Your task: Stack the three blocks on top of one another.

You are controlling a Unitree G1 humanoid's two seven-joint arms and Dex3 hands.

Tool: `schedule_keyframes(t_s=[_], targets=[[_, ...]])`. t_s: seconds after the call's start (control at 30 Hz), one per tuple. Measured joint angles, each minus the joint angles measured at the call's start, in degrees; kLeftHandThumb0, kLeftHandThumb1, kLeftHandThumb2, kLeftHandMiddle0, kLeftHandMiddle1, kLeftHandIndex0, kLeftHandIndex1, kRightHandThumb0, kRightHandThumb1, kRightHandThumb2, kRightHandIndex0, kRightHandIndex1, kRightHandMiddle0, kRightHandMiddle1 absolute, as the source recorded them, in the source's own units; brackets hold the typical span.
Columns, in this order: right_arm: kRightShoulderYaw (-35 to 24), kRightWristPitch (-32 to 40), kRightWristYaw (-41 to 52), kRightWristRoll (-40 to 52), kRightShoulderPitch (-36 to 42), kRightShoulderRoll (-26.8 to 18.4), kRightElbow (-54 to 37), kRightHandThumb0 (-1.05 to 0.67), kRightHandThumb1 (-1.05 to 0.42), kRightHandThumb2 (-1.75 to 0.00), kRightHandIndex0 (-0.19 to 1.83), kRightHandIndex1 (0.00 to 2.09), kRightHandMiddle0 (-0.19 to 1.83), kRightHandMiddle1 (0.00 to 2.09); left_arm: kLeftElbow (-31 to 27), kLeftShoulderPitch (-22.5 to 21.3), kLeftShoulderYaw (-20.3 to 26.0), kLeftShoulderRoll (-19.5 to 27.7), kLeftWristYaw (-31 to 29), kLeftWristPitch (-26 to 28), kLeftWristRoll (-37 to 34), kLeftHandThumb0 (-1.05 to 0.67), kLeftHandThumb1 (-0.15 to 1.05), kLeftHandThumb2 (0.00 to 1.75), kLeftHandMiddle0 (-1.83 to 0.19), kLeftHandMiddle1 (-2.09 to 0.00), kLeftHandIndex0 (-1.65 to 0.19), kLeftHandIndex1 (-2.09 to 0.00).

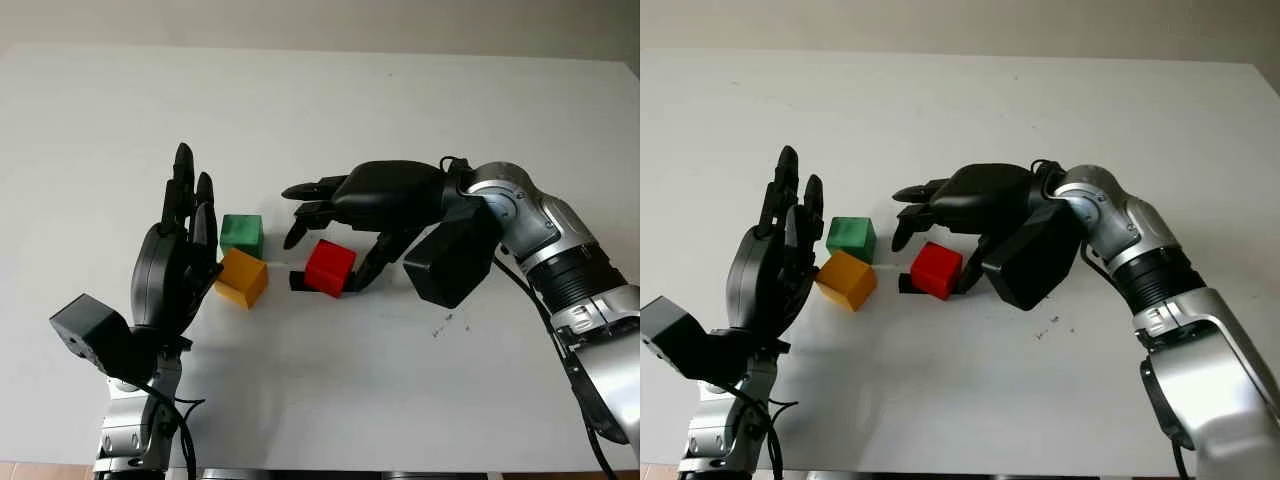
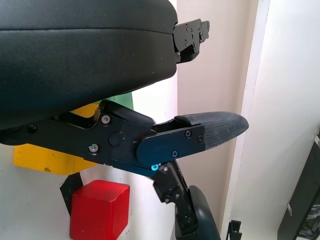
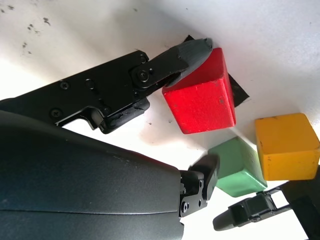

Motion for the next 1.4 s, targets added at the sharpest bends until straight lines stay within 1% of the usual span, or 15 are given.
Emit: schedule_keyframes(t_s=[0.23,0.3,0.43,0.5,0.6,0.63,0.7,0.77,0.9,1.1,1.17,1.27,1.3,1.37,1.4], targets=[[-0.08,0.68,0.80,0.73,0.04,-0.79,-1.51,-0.79,-0.87,-0.05,-0.19,0.00,-0.18,0.13,-0.33,0.10,-0.02,-0.03,0.30,0.47,-0.02,-0.73,1.05,0.61,0.19,0.00,0.19,0.00],[-0.77,2.59,2.21,2.74,0.37,-1.18,-2.71,-0.82,-0.87,-0.05,-0.19,0.00,-0.19,0.11,-0.72,0.21,-0.01,-0.03,0.23,0.53,-0.10,-0.73,1.05,0.61,0.19,0.00,0.19,0.00],[-4.67,9.04,3.39,7.47,2.33,-2.67,-7.65,-0.89,-1.00,-0.10,-0.19,0.00,-0.18,0.03,-1.05,0.38,0.16,-0.02,-0.57,0.61,-1.38,-0.73,1.05,0.60,0.19,0.00,0.19,0.00],[-8.32,14.15,1.91,10.24,5.18,-3.00,-11.43,-0.88,-1.04,-0.22,-0.18,0.01,-0.15,0.04,-1.16,0.50,0.25,0.04,-0.74,0.71,-1.44,-0.74,1.05,0.60,0.19,0.00,0.19,0.00],[-15.27,20.31,-5.28,13.96,12.48,-2.60,-16.63,-0.85,-1.05,-0.39,-0.17,0.03,-0.14,0.04,-1.93,0.80,0.65,0.32,-0.75,1.17,-1.45,-0.74,1.05,0.59,0.19,0.00,0.19,0.00],[-16.96,21.52,-7.00,14.86,14.68,-2.51,-17.78,-0.82,-1.05,-0.48,-0.18,0.02,-0.17,0.03,-2.20,0.83,0.84,0.51,-0.77,1.36,-1.53,-0.74,1.05,0.59,0.19,0.00,0.19,0.00],[-19.95,24.61,-10.37,18.04,19.57,-0.94,-20.37,-0.80,-1.05,-0.54,-0.19,0.02,-0.18,0.03,-2.62,0.87,1.04,0.76,-1.02,1.81,-2.00,-0.74,1.05,0.59,0.19,0.00,0.19,0.00],[-22.38,27.77,-13.50,21.70,24.76,2.12,-23.04,-0.78,-1.05,-0.59,-0.19,0.02,-0.19,0.02,-2.89,0.85,1.12,0.82,-1.17,2.21,-2.18,-0.74,1.05,0.59,0.19,0.00,0.19,0.00],[-23.82,33.38,-18.46,24.20,33.13,7.16,-28.26,-0.76,-1.05,-0.67,-0.19,0.01,-0.19,0.01,-3.20,0.85,1.34,1.05,-1.75,2.44,-2.38,-0.73,1.05,0.59,0.19,0.00,0.19,0.00],[-24.50,41.36,-27.01,26.39,39.55,15.52,-35.54,-0.72,-1.05,-0.68,-0.19,0.00,-0.19,0.01,-3.22,0.83,2.27,2.34,-3.66,2.28,-2.66,-0.72,1.05,0.59,0.19,0.00,0.19,0.00],[-24.71,42.32,-28.79,27.27,41.07,17.90,-36.14,-0.70,-1.05,-0.69,-0.19,0.00,-0.19,0.00,-3.22,0.83,2.48,2.77,-4.15,2.27,-2.65,-0.71,1.05,0.59,0.19,0.00,0.19,0.00],[-24.96,43.36,-29.77,28.75,43.08,19.93,-37.12,-0.69,-1.05,-0.68,-0.19,0.00,-0.19,0.00,-3.14,0.83,3.16,4.22,-5.83,1.86,-2.63,-0.68,1.05,0.59,0.19,0.00,0.19,0.00],[-25.04,43.66,-29.83,29.17,43.56,20.21,-37.43,-0.69,-1.05,-0.67,-0.19,0.00,-0.19,0.00,-3.11,0.80,3.43,5.33,-6.49,1.42,-2.11,-0.69,1.05,0.55,0.19,0.00,0.19,0.00],[-25.39,43.88,-30.25,29.44,44.18,20.55,-37.99,-0.67,-1.05,-0.67,-0.19,0.00,-0.19,0.00,-3.06,0.62,4.40,8.59,-7.12,0.34,0.22,-0.70,1.05,0.39,0.09,-0.05,0.08,-0.06],[-25.64,43.88,-30.45,29.46,44.33,20.59,-38.10,-0.67,-1.05,-0.67,-0.19,0.00,-0.19,0.00,-3.10,0.26,5.13,10.24,-6.62,0.31,1.73,-0.72,1.05,0.30,-0.01,-0.08,-0.02,-0.09]])
